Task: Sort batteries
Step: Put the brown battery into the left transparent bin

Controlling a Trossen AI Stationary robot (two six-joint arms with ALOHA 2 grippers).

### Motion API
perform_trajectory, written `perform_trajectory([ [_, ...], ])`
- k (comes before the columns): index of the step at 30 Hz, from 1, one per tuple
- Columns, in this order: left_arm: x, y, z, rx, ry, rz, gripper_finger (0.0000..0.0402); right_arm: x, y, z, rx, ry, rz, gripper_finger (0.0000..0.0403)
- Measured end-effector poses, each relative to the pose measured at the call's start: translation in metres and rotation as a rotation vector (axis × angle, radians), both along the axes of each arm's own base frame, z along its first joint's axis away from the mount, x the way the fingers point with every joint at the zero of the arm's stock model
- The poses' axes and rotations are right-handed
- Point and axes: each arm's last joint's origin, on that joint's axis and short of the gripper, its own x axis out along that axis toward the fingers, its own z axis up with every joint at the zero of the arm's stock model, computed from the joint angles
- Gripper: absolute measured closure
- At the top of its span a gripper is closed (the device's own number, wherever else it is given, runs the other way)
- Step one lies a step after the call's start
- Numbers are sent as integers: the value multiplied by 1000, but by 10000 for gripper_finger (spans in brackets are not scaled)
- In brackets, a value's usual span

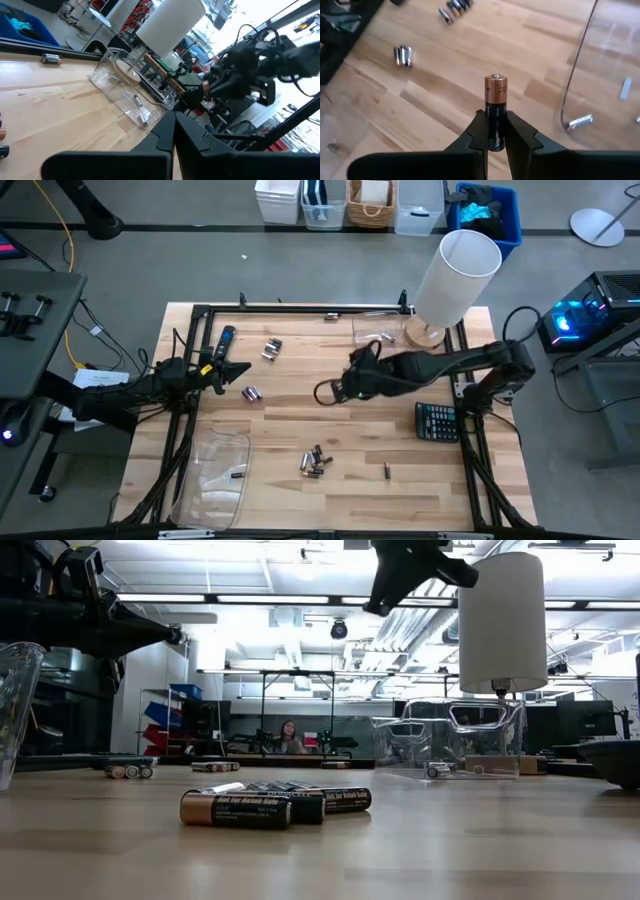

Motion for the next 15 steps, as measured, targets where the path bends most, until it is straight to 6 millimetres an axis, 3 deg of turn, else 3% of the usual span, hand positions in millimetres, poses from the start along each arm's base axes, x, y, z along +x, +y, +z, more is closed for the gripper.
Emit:
perform_trajectory([
  [5,0,0,0,0,0,0,401,16,-4,2,8,-94,80,372],
  [11,0,0,0,0,0,0,401,79,25,-13,109,-441,345,372],
  [15,0,0,0,0,0,0,401,118,49,-39,174,-668,483,372],
])
